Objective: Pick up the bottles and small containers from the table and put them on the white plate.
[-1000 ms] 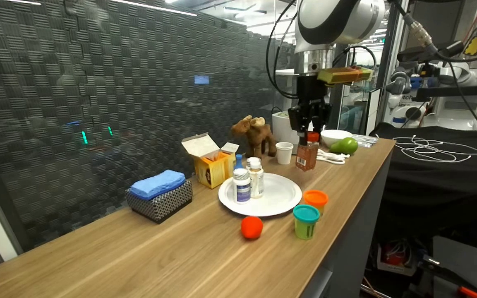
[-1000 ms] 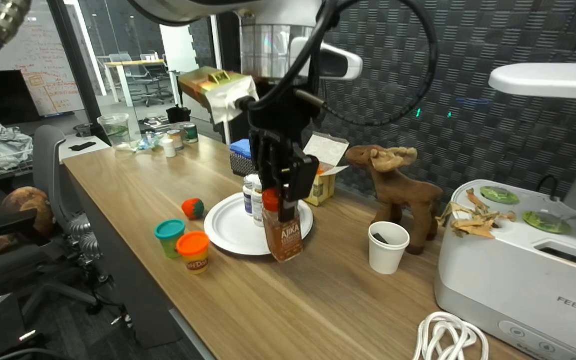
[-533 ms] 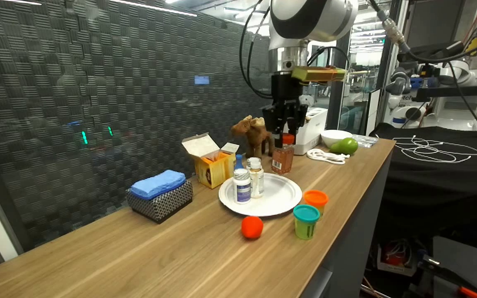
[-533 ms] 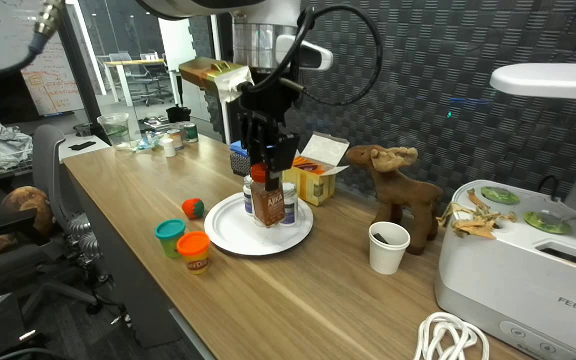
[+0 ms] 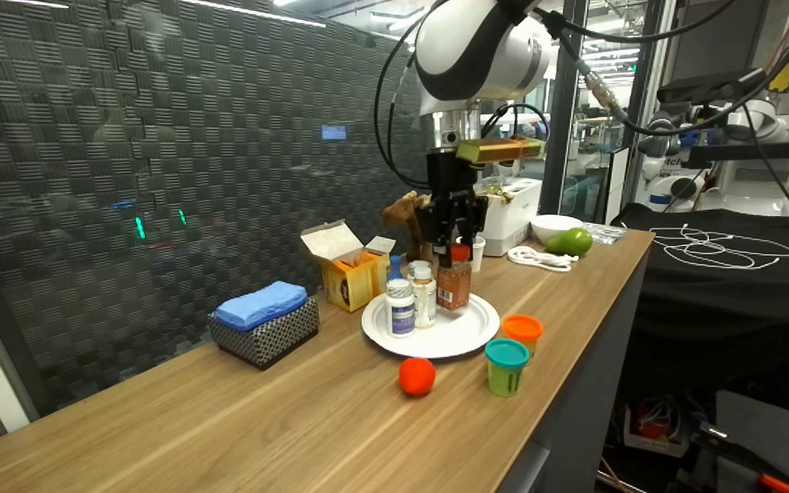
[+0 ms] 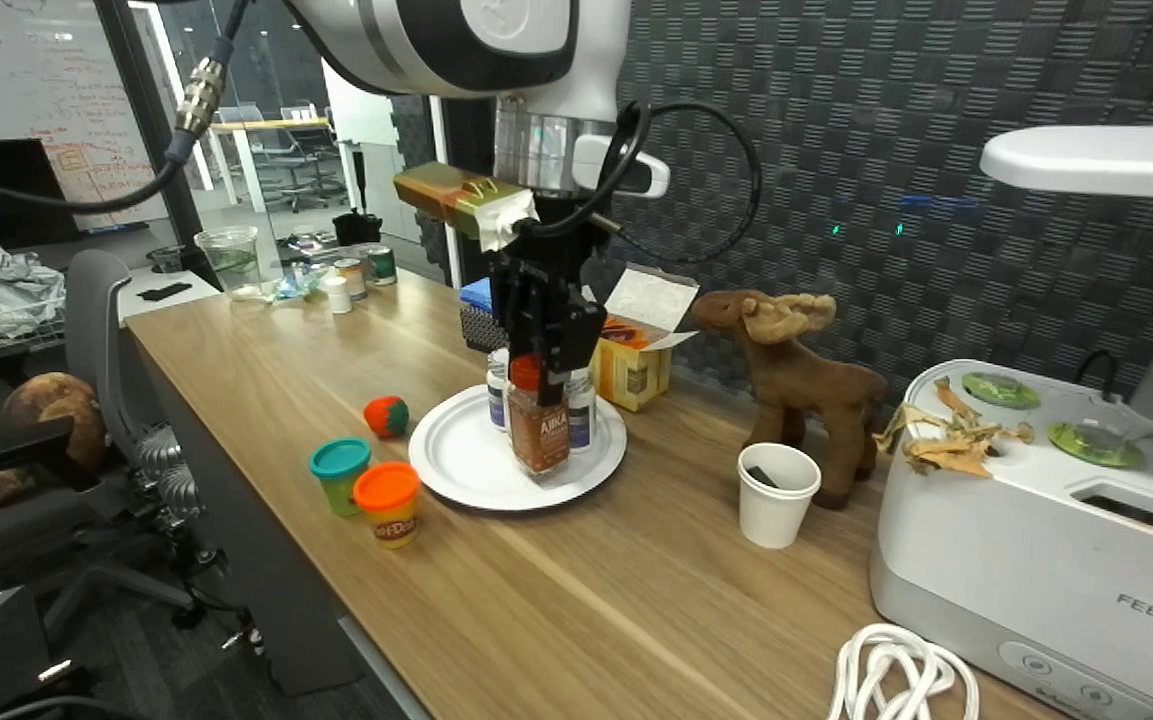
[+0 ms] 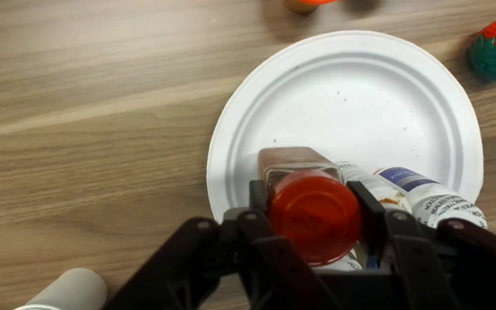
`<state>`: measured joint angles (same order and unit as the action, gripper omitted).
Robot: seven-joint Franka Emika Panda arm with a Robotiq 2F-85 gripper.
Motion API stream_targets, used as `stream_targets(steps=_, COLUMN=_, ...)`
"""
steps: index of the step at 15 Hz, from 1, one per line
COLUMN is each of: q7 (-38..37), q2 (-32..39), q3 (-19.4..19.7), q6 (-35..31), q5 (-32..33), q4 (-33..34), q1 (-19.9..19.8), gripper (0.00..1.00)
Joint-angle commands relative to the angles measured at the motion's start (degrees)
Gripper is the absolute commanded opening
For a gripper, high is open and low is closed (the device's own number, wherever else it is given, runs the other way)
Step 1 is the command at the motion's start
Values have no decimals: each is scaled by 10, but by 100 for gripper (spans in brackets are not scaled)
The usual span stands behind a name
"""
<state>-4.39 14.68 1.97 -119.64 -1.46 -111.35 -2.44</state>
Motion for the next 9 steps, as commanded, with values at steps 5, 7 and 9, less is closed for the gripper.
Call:
stream_targets(steps=5, q7=1, q2=43, q3=0, q6=7, q5=-10, q4=42, q1=0, gripper=24)
stream_targets(steps=7, q7=0, q2=42, q3=0, q6=4, q5=-6, q4=42, q1=1, gripper=24)
stream_targets(steps=9, q7=1, q2=35, q3=2, q6=4, q5=-4, q4=37, q1=0, gripper=74)
